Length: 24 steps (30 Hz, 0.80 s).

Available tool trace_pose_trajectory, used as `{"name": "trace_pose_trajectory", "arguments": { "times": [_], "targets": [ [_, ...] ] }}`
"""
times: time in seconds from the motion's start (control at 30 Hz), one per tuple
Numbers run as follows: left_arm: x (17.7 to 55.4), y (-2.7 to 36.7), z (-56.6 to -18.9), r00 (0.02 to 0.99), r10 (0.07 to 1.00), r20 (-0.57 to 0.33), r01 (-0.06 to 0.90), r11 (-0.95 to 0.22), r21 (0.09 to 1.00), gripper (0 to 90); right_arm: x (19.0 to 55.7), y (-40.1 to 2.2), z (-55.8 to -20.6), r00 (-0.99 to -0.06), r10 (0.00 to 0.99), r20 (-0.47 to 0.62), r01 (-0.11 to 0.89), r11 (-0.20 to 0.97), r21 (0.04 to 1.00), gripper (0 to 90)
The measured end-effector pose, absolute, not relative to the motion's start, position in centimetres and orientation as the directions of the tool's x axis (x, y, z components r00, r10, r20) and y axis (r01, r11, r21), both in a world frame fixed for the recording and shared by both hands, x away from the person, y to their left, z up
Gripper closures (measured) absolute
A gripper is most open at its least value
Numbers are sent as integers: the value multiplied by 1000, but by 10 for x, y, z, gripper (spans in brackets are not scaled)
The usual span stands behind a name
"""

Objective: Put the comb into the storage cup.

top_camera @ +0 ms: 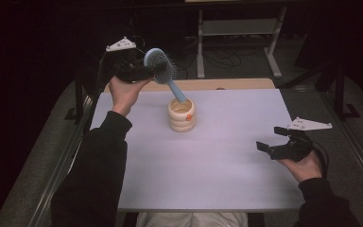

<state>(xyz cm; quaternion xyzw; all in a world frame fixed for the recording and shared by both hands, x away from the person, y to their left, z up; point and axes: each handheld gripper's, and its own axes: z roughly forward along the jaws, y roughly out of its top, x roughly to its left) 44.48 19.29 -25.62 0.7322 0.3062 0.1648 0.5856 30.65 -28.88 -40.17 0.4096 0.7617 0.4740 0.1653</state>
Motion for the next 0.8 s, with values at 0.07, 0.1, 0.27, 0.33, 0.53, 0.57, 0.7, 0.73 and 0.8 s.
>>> {"name": "trace_pose_trajectory", "arguments": {
  "times": [0.07, 0.1, 0.27, 0.33, 0.53, 0.57, 0.7, 0.73, 0.8],
  "targets": [
    [445, 192, -259, 757, 643, -118, 261, -132, 956, 536, 306, -290, -403, -608, 781, 141, 468, 210, 858, 0],
    [446, 192, -262, 755, 646, -115, 263, -137, 955, 536, 305, -290, -403, -607, 782, 143, 469, 208, 858, 0],
    [450, 191, -274, 744, 657, -117, 274, -141, 951, 536, 304, -290, -404, -609, 781, 142, 465, 206, 861, 0],
    [451, 192, -276, 744, 658, -120, 275, -137, 952, 536, 304, -290, -404, -610, 780, 143, 468, 209, 859, 0],
    [457, 194, -287, 738, 656, -158, 300, -109, 948, 536, 304, -287, -409, -615, 776, 143, 483, 226, 846, 0],
    [458, 194, -289, 738, 656, -161, 305, -111, 946, 536, 304, -287, -409, -615, 776, 143, 483, 226, 846, 0],
    [460, 189, -295, 739, 654, -162, 315, -122, 941, 536, 304, -287, -408, -615, 775, 144, 483, 225, 846, 0],
    [461, 188, -296, 739, 653, -169, 318, -117, 941, 536, 303, -288, -408, -615, 775, 147, 484, 224, 846, 0],
    [462, 187, -297, 740, 650, -173, 321, -115, 940, 535, 303, -288, -408, -613, 776, 150, 485, 220, 847, 0]
  ]
}}
